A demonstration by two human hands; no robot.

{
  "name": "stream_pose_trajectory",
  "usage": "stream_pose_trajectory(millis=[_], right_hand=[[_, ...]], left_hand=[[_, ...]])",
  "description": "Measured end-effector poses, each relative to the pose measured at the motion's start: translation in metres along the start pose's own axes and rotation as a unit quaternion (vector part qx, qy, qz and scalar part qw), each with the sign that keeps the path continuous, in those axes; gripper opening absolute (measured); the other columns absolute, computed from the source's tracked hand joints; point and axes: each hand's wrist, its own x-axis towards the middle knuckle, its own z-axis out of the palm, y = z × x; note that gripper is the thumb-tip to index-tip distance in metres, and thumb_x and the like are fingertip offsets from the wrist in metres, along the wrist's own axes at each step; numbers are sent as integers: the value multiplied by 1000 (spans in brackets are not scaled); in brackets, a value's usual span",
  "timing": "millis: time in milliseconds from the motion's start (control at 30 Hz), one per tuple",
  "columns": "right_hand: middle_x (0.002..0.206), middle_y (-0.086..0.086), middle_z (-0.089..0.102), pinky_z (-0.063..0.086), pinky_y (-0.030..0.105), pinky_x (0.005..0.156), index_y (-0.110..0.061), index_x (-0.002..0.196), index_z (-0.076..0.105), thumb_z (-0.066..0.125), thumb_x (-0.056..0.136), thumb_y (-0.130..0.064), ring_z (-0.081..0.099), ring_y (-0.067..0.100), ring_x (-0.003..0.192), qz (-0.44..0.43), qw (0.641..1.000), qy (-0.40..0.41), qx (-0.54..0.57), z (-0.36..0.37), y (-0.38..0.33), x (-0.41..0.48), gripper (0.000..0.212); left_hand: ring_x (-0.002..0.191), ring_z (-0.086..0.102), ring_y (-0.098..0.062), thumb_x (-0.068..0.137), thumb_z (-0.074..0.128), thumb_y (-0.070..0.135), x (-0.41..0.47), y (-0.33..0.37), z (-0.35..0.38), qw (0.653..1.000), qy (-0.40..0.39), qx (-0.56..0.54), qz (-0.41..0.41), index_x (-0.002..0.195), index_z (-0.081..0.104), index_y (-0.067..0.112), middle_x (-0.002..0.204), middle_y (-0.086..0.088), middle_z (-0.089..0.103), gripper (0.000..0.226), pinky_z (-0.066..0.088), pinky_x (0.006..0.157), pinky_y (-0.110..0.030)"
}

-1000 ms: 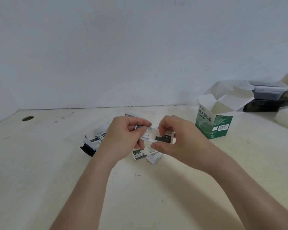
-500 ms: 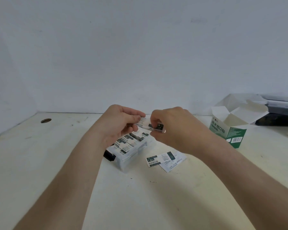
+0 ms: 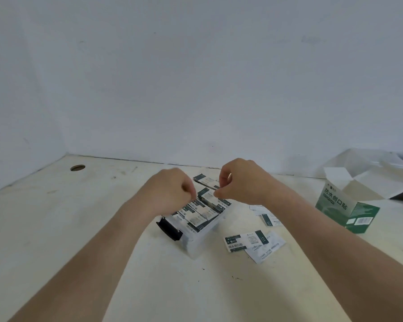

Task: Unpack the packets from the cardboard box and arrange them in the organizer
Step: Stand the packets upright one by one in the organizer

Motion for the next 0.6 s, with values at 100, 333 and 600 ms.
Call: stream_pose_trajectory(millis=[100,333,600], right_hand=[[87,0,69,46,23,56,-18,80,66,75,76,-29,64,16,77,-4,999,-38,-26,12,-7,9,15],[86,2,66,45,25,58,-13,89,64,74,76,-27,62,21,77,-9,990,-80,-112,37,-15,20,23],[87,0,62,45,28,64,-16,92,61,76,73,-35,62,22,83,-2,980,-93,-177,47,-14,26,30]], left_hand=[[91,62,-12,81,45,13,-4,-8,13,992,-75,99,38,83,74,35,97,9,71,36,51,82,-28],[83,58,-15,81,44,15,-4,-13,16,985,-106,123,57,90,75,38,92,3,64,40,47,70,-27],[87,61,-19,78,45,14,-1,-13,16,982,-125,130,54,92,75,37,99,3,69,40,50,72,-28]])
